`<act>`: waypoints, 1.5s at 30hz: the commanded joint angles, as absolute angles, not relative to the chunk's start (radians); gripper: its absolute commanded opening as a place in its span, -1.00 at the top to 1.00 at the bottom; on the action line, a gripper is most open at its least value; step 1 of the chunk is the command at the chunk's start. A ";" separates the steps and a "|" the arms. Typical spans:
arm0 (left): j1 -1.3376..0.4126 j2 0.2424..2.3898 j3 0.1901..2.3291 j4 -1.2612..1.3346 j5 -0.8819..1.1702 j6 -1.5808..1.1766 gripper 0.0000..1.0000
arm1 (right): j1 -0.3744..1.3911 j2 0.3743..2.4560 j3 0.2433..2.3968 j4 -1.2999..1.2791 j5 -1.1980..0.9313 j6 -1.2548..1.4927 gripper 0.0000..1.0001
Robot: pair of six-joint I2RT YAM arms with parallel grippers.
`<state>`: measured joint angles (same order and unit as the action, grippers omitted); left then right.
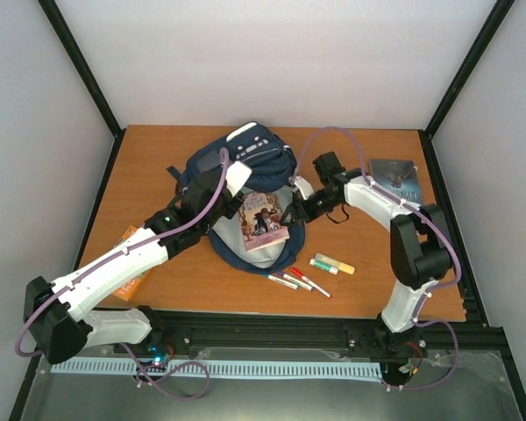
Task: Pack the student bag
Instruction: Place the book in the student bag.
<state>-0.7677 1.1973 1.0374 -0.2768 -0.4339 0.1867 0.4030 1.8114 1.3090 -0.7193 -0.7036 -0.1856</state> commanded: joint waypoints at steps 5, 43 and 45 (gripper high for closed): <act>-0.767 1.141 1.062 -0.124 -0.440 0.184 0.98 | 0.475 1.566 1.084 -0.636 -0.504 -0.510 -0.29; -0.765 1.134 1.081 -0.170 -0.411 0.160 0.98 | 0.821 1.780 1.113 -0.189 0.120 -1.082 0.45; -0.765 1.135 1.081 -0.171 -0.406 0.160 0.98 | 0.821 1.795 1.116 -0.138 0.142 -1.097 0.45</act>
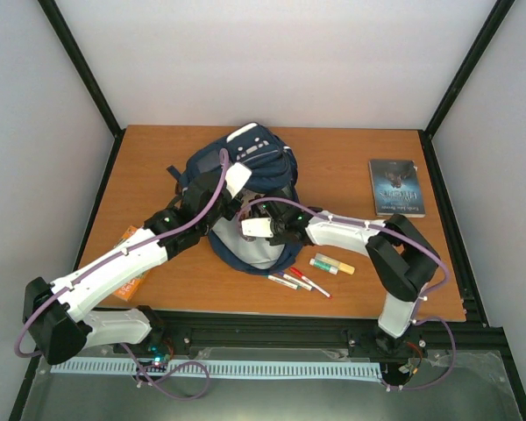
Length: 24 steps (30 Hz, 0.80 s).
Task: Pack the student bag
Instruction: Place the book in the student bag.
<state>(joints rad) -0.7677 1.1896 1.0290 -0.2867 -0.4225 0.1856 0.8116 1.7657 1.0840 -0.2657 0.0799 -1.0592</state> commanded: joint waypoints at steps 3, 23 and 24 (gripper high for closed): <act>-0.765 1.138 1.081 -0.173 -0.397 0.157 0.99 | 0.821 1.836 1.138 -0.070 0.182 -1.118 0.46; -0.765 1.151 1.093 -0.191 -0.370 0.156 0.98 | 0.860 1.669 1.069 -0.247 0.114 -0.919 0.21; -0.765 1.160 1.102 -0.204 -0.361 0.154 0.99 | 0.861 1.637 1.061 -0.302 0.081 -0.900 0.17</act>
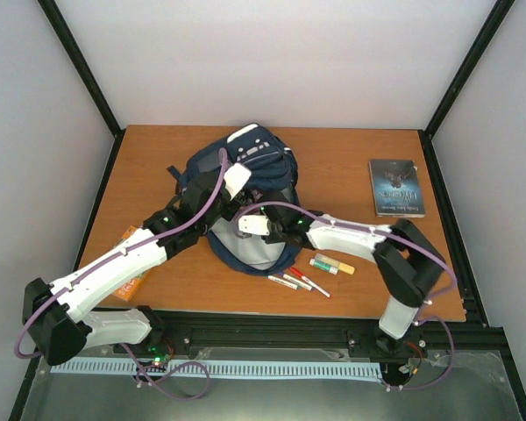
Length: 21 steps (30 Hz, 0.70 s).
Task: Pack the student bag
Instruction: Place the book in the student bag.
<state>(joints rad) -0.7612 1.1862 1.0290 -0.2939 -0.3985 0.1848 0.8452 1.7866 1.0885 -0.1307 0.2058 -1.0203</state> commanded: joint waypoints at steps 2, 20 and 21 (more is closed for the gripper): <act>-0.765 1.178 1.121 -0.228 -0.350 0.153 0.98 | 0.861 1.565 1.030 -0.413 0.025 -0.878 0.13; -0.768 1.330 1.141 -0.525 -0.335 -0.062 0.96 | 0.162 1.095 0.948 -0.703 -0.452 -0.636 -0.19; -0.768 1.335 1.132 -0.547 -0.337 -0.084 0.93 | 0.117 1.098 0.949 -0.682 -0.458 -0.603 -0.25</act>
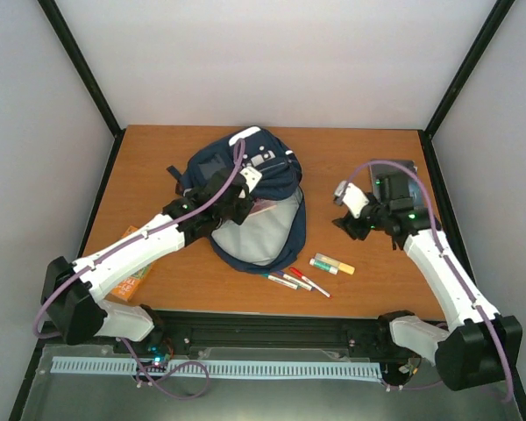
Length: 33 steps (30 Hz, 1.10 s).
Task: Pack the student bag
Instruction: Place the book in the student bag, then move the book to the center of the board.
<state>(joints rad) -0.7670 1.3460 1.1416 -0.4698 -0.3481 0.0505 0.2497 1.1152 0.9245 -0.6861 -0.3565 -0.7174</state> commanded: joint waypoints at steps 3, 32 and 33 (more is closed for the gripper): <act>-0.768 1.376 1.137 -0.656 -0.338 -0.137 0.80 | 0.011 1.141 0.956 -0.652 -0.467 -0.522 -0.54; -0.868 1.263 1.158 -0.719 -0.090 -0.171 -0.51 | -0.538 1.865 1.456 -0.778 -0.419 -0.595 -0.70; -0.868 1.282 1.166 -0.705 -0.083 -0.186 -0.52 | -0.538 1.896 1.489 -0.780 -0.413 -0.588 -0.70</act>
<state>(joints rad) -0.8650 1.2552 1.1191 -0.7776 -0.1497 -0.1642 -0.5343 1.8118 1.3853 -0.7853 -0.4511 -0.5983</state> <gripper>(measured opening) 0.752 0.853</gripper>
